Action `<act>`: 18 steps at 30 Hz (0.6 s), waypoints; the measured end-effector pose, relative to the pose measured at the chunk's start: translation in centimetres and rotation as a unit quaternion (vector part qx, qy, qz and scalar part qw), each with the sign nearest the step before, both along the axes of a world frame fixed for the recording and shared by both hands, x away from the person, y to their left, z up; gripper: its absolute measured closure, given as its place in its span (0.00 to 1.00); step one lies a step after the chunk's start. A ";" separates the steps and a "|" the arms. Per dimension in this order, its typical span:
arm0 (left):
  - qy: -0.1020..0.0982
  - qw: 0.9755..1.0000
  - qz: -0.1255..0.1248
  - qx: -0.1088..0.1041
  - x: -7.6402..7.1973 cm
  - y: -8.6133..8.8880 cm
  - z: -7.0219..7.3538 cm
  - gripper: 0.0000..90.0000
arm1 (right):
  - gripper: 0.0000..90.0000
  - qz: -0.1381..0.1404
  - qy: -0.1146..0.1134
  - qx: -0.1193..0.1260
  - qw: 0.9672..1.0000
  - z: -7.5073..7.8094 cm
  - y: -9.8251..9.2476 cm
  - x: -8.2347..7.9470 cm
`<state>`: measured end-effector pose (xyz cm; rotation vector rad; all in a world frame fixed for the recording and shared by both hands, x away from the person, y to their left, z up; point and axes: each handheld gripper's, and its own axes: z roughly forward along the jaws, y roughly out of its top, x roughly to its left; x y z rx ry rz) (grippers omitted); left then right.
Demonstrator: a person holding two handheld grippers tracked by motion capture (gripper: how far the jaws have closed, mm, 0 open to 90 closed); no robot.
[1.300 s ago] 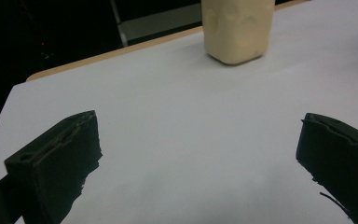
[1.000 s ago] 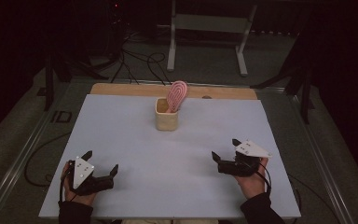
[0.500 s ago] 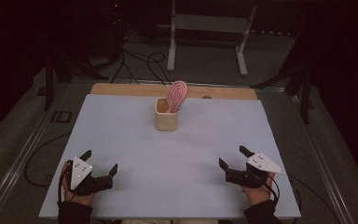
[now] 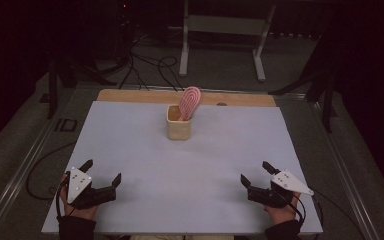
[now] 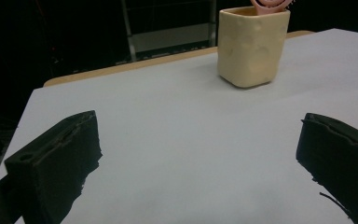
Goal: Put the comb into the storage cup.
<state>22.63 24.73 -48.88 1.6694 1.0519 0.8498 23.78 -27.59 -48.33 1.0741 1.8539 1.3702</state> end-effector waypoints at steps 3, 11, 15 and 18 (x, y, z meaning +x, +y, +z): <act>-0.001 1.000 -0.001 -0.003 -0.1 0.3 0.1 0.00 | 0.10 -0.003 0.001 0.005 1.000 0.0 -0.3 -0.1; 0.002 1.000 -0.016 -0.007 -0.1 0.6 0.2 0.00 | 0.10 -0.004 0.001 0.002 1.000 -0.2 -0.8 -0.1; 0.006 1.000 -0.022 -0.005 -0.1 0.5 0.1 0.00 | 0.10 0.000 0.002 -0.003 1.000 -0.2 -0.7 -0.1; 0.007 1.000 -0.023 -0.004 -0.1 0.5 0.1 0.00 | 0.10 0.003 0.000 -0.002 1.000 -0.2 -0.5 -0.1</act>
